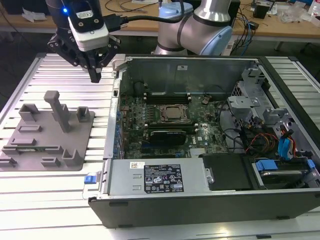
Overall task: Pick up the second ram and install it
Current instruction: 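Reach for the second ram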
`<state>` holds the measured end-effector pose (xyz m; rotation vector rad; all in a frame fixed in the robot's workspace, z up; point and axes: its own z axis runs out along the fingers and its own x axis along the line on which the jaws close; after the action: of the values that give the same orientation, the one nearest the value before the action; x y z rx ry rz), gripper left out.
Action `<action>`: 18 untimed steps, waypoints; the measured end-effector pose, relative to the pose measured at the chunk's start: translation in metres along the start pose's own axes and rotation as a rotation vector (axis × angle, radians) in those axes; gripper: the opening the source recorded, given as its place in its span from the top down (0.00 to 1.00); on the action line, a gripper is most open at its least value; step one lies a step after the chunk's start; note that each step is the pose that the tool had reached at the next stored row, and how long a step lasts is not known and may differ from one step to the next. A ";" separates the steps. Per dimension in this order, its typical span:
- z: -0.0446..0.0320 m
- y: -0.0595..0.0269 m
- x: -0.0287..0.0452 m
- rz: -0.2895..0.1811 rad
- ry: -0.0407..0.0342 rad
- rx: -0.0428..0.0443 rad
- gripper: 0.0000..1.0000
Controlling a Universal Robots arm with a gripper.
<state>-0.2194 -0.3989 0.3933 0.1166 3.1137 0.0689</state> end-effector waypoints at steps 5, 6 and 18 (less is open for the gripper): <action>-0.0003 -0.0009 0.0124 0.000 0.0000 0.0000 0.92; -0.0004 -0.0012 0.0155 0.000 0.0000 0.0000 0.92; -0.0012 -0.0035 0.0467 0.000 0.0000 0.0000 0.92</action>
<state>-0.2662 -0.3989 0.3933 0.1165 3.1137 0.0689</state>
